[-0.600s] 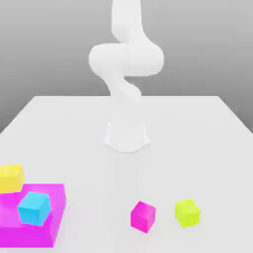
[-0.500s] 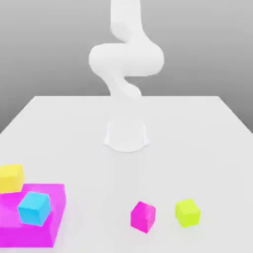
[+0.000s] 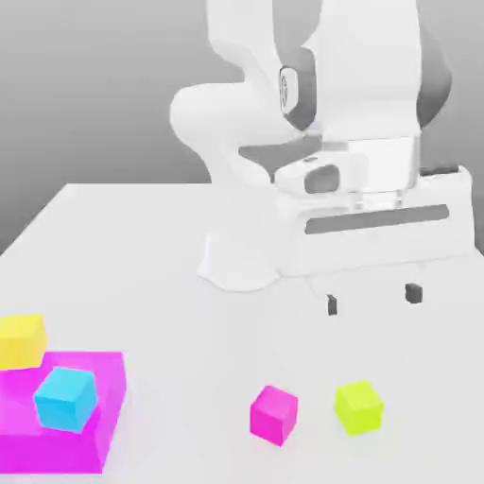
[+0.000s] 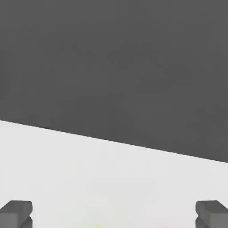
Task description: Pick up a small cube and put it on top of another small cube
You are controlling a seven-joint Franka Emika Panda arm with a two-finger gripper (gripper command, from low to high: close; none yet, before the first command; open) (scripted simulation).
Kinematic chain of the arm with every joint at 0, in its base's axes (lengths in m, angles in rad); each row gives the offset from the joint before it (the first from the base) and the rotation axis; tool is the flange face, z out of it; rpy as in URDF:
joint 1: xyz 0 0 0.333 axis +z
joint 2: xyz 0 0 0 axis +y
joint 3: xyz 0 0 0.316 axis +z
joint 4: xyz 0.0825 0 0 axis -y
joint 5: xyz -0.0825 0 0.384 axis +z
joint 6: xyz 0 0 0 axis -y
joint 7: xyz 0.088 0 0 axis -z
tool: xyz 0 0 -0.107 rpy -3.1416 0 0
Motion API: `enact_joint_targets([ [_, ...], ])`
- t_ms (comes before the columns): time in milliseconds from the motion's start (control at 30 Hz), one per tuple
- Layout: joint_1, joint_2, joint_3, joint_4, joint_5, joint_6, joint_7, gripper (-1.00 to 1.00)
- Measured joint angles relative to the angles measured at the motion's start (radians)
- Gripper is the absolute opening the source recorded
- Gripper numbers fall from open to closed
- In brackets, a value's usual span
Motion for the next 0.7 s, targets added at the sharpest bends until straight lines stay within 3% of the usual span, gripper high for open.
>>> enact_joint_targets([
  [167, 0.054, 0.183, -0.002, -0.061, -0.080, 0.097, 0.075, 0.00],
  [333, 0.106, 0.364, -0.061, -0.040, -0.147, 0.234, 0.127, 0.00],
  [367, 0.114, 0.399, -0.071, -0.033, -0.157, 0.261, 0.135, -1.00],
  [567, 0.119, 0.416, -0.078, -0.030, -0.163, 0.276, 0.141, -1.00],
  [700, 0.099, 0.322, -0.051, -0.049, -0.132, 0.200, 0.116, -1.00],
])
